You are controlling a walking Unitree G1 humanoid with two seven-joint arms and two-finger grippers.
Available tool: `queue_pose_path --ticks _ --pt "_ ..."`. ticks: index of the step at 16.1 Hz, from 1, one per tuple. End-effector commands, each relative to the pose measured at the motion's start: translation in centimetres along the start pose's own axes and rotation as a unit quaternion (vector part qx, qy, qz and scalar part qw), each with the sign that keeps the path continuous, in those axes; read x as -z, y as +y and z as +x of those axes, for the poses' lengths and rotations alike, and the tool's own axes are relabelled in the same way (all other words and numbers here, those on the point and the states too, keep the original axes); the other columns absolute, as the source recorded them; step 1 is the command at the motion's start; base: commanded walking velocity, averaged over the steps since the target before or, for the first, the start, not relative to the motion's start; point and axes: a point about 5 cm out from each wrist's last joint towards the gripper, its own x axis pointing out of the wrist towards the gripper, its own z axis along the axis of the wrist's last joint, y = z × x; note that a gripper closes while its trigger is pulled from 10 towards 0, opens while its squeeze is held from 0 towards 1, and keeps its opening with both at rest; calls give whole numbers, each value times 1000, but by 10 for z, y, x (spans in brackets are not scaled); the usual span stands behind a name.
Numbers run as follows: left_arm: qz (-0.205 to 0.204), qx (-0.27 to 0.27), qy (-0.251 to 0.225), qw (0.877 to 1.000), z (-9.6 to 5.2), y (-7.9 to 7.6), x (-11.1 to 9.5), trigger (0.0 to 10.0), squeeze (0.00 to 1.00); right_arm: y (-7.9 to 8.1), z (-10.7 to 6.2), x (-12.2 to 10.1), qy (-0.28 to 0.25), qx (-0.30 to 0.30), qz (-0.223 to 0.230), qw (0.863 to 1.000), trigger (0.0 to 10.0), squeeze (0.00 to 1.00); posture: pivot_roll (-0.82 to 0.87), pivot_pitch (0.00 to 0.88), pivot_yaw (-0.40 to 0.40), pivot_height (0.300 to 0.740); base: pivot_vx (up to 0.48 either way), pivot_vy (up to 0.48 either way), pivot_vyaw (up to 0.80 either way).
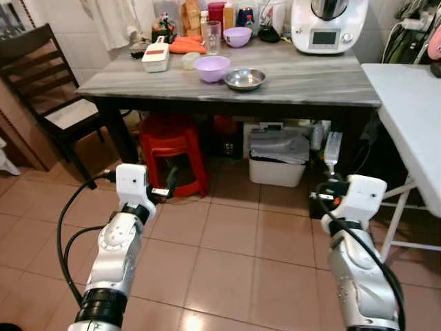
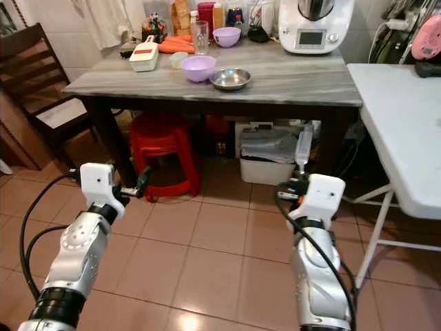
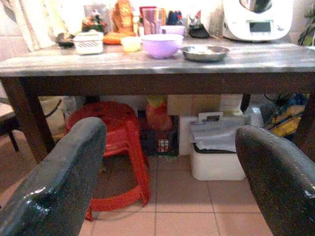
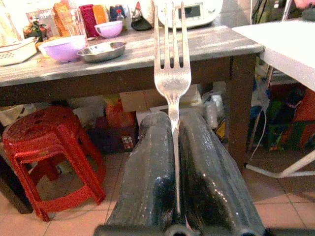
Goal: Setting the table
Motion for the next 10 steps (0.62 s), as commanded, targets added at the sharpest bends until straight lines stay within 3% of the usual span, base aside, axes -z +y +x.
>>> queue_pose_path --ticks 1,6,10 --pt "3 -5 0 1000 -4 6 0 10000 0 8 1 -4 -8 -13 11 1000 10000 0 -17 0 58 740 0 0 0" --pt "-3 38 -2 999 -9 -2 2 10000 0 6 -1 -6 -17 -8 7 1000 10000 0 -23 0 58 740 0 0 0" --pt "-8 44 -2 999 -11 -4 3 10000 0 5 -2 -5 -13 -6 7 1000 10000 0 -26 0 55 740 352 0 0"
